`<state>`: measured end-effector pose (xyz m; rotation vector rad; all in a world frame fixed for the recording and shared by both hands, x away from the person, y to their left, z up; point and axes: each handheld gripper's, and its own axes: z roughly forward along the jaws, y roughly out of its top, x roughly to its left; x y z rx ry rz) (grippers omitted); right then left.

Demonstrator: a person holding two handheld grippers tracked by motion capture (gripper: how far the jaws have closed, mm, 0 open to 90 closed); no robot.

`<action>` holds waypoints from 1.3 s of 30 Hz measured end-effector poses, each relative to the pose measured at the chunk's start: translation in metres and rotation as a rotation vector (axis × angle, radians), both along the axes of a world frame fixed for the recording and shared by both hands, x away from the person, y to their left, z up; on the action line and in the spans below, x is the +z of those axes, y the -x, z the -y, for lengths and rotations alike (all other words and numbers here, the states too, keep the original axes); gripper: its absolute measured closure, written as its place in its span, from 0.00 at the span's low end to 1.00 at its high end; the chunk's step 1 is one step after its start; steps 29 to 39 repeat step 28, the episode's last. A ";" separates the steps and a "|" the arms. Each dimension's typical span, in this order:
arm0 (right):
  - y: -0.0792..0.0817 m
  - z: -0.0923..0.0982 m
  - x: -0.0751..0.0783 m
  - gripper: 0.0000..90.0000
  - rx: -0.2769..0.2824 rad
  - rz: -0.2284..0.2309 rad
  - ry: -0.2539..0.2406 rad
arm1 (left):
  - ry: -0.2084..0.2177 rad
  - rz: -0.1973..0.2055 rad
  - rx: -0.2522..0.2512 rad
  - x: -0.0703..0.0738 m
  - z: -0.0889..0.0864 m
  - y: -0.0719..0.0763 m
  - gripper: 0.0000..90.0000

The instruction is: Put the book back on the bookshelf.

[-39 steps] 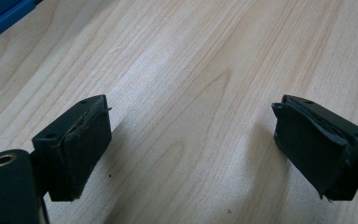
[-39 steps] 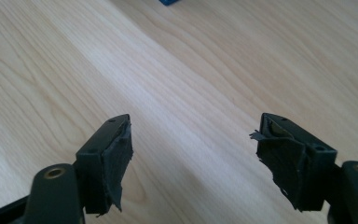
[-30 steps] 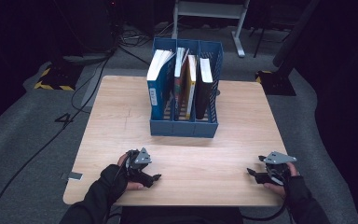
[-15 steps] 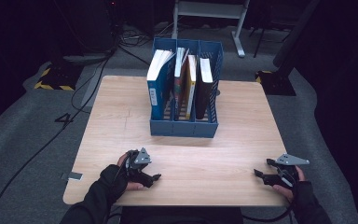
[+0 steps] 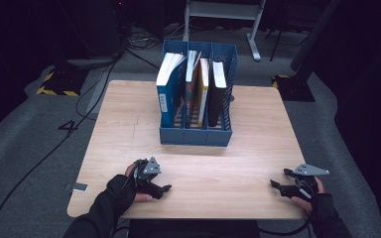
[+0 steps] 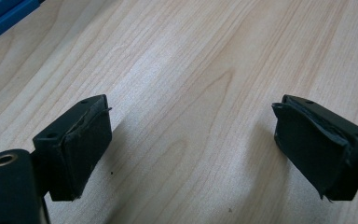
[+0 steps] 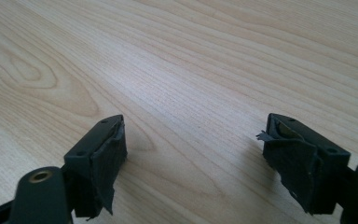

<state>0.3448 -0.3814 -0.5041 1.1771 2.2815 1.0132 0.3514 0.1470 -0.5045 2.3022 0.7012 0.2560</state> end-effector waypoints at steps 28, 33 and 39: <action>0.001 0.000 0.000 0.24 -0.010 0.000 0.001 | -0.001 -0.001 -0.015 0.000 0.000 -0.002 0.12; 0.001 0.000 0.000 0.24 -0.010 0.000 0.001 | -0.001 -0.001 -0.015 0.000 0.000 -0.002 0.12; 0.001 0.000 0.000 0.24 -0.010 0.000 0.001 | -0.001 -0.001 -0.015 0.000 0.000 -0.002 0.12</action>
